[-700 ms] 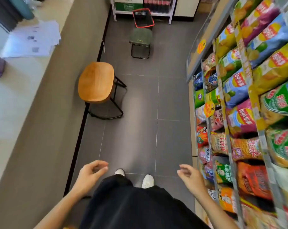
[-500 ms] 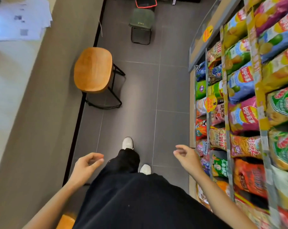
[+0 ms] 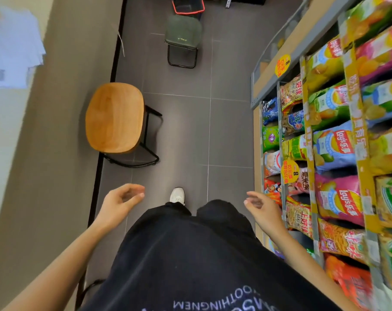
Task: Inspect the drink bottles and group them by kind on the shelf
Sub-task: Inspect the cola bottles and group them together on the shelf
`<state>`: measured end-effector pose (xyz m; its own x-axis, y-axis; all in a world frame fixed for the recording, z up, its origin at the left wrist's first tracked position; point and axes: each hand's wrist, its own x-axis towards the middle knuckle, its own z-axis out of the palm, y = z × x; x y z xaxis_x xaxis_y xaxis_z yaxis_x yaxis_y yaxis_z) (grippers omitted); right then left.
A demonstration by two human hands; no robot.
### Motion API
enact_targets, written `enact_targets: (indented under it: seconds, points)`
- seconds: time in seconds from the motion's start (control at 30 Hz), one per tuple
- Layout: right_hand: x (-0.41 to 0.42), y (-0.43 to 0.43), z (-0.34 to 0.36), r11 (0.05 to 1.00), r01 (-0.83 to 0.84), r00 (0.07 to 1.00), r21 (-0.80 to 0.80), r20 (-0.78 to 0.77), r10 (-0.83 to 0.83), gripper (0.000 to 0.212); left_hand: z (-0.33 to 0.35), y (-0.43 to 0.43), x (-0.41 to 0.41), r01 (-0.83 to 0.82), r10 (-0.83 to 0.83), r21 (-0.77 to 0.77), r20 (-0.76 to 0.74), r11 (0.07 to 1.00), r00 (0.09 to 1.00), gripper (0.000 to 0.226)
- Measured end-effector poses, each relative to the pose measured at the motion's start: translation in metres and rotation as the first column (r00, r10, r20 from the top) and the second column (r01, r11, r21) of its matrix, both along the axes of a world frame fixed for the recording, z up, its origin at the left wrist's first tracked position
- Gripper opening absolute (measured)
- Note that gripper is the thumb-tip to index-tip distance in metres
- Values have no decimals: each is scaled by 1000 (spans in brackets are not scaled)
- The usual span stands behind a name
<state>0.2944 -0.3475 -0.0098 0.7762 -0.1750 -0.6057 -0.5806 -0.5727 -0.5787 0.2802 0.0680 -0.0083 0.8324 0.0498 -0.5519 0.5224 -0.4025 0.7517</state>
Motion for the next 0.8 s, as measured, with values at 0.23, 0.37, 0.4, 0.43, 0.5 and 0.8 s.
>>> enact_targets:
  seconds: [0.23, 0.37, 0.4, 0.43, 0.5, 0.8]
  points:
    - [97, -19, -11, 995, 99, 995, -8, -23, -99, 31, 13, -6, 144, 58, -57, -9, 20, 998, 998, 17]
    - [174, -27, -29, 994, 109, 994, 16, -26, -108, 30, 4, -11, 224, 53, -54, 30, 16, 998, 998, 15]
    - [197, -29, -32, 994, 103, 994, 23, -25, -103, 30, 1, -13, 244, 60, -60, 45, 6, 997, 998, 14]
    - [222, -31, -35, 995, 94, 995, 30, -22, -93, 30, -2, -14, 263, 54, -53, 61, -9, 997, 999, 14]
    - [274, -33, -36, 996, 74, 997, 47, -11, -74, 30, -6, -15, 298, 17, -13, 93, -45, 996, 999, 13]
    - [510, -10, -10, 992, -121, 991, 30, 61, 119, 30, -11, -2, 430, -134, 158, 207, -102, 969, 982, 8]
